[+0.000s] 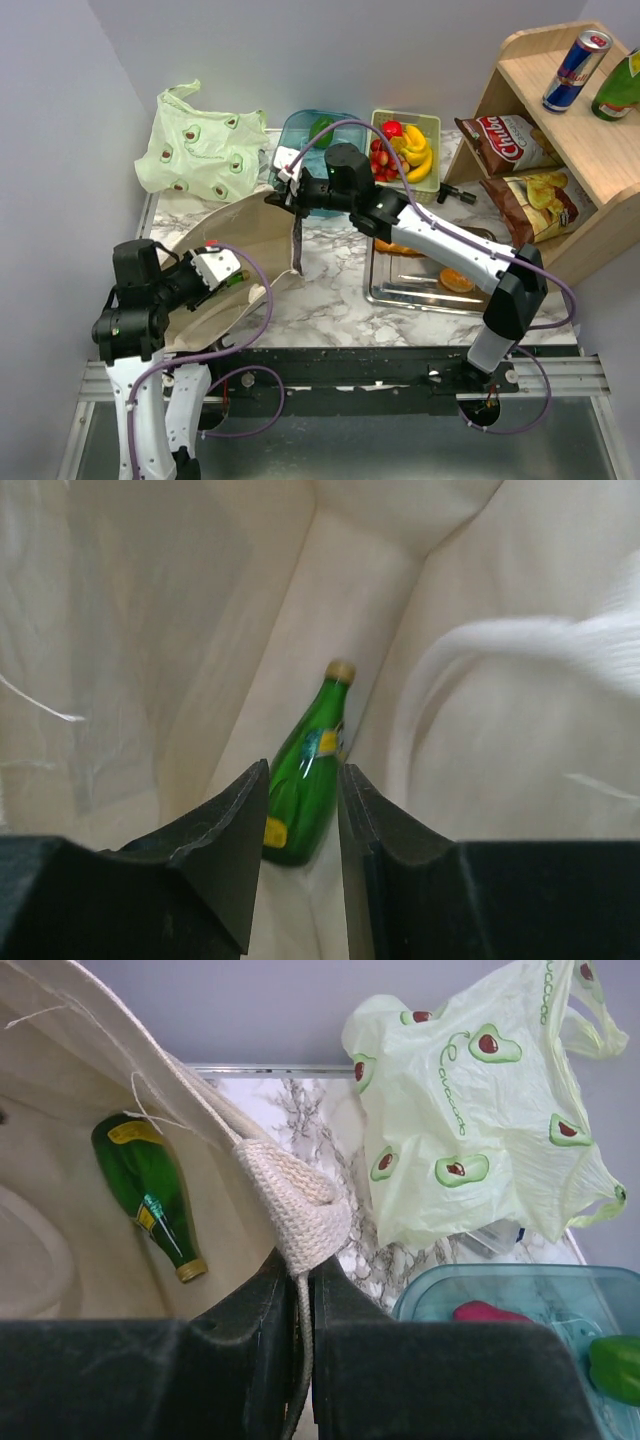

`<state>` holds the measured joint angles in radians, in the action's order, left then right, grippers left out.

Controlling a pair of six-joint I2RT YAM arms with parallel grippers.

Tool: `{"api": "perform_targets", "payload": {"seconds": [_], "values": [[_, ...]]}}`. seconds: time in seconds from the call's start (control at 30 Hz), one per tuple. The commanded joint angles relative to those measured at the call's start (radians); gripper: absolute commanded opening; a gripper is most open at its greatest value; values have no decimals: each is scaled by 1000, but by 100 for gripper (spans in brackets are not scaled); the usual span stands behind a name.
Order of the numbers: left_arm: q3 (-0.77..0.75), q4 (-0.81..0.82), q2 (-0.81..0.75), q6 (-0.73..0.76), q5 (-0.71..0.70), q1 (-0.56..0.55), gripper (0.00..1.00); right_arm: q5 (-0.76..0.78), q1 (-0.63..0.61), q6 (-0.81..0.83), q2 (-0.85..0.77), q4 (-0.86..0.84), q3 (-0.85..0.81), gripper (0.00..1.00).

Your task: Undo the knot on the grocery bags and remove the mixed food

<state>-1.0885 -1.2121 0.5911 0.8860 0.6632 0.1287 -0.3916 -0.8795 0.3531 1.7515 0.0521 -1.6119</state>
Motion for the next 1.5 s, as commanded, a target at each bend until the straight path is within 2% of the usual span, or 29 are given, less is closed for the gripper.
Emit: {"api": "perform_targets", "payload": {"seconds": [0.0, 0.13, 0.27, 0.37, 0.53, 0.7, 1.1, 1.17, 1.23, 1.37, 1.47], "values": [[105, 53, 16, 148, -237, 0, 35, -68, -17, 8, -92, -178, 64, 1], [187, 38, 22, 314, -279, -7, 47, -64, -46, 15, -86, -179, 77, 1], [299, 74, 19, 442, -387, -33, 59, -68, -67, 13, -67, -175, 63, 1], [370, 142, 45, 467, -479, -54, 65, -72, -78, 20, -54, -165, 55, 1], [420, 248, 144, 454, -539, -69, 74, -79, -79, 20, -42, -151, 44, 1], [445, 336, 282, 454, -581, -95, 77, -79, -79, 26, -27, -129, 32, 1], [488, 551, 600, 464, -625, -110, 75, -37, -80, 26, 66, -100, -38, 0], [496, 566, 642, 459, -625, -110, 72, -12, -79, 24, 89, -98, -58, 1], [494, 567, 677, 447, -626, -109, 63, 8, -78, 25, 109, -95, -76, 1], [448, 480, 662, 420, -544, -109, 24, 36, -76, 19, 149, -70, -110, 1], [391, 337, 560, 428, -394, -107, 5, 68, -62, -24, 191, -31, -152, 1]]}}
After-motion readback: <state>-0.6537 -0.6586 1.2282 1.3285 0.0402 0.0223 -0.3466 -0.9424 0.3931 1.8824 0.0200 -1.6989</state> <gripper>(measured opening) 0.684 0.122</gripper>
